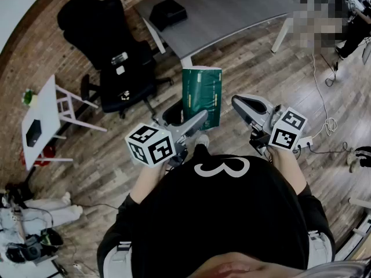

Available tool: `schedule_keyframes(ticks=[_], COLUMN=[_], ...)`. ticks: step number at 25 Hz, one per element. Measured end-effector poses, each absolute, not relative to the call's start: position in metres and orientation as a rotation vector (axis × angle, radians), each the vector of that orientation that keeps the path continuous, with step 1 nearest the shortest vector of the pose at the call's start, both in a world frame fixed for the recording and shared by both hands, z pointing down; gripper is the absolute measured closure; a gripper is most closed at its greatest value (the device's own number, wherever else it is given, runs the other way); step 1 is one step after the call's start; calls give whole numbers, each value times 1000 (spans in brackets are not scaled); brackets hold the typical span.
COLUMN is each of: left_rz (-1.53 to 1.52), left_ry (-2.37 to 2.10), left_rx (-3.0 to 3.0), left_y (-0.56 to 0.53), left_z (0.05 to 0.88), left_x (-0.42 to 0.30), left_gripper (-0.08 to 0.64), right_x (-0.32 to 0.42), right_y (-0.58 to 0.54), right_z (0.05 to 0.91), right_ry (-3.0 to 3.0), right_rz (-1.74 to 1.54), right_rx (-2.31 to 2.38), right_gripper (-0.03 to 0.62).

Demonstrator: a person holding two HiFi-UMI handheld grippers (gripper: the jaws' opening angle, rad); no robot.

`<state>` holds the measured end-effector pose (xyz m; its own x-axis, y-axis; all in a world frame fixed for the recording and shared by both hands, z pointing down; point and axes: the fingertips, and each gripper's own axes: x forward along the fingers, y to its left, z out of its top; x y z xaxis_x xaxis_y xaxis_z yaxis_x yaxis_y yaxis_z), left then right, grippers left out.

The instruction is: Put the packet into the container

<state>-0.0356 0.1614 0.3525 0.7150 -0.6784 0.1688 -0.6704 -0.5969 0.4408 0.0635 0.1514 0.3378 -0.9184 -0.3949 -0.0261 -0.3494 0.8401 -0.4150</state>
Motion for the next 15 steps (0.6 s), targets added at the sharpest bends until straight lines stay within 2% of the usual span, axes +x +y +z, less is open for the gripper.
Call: schedule_keyframes(ticks=[15], left_rz=[-38], left_ry=[-998], left_rx=[2414], left_y=[145], left_z=[376], left_x=[-38], left_gripper=[212], right_x=[59], right_y=[131], right_z=[372], right_ry=[2867], right_rz=[-755], right_rx=[-635], right_gripper=[592])
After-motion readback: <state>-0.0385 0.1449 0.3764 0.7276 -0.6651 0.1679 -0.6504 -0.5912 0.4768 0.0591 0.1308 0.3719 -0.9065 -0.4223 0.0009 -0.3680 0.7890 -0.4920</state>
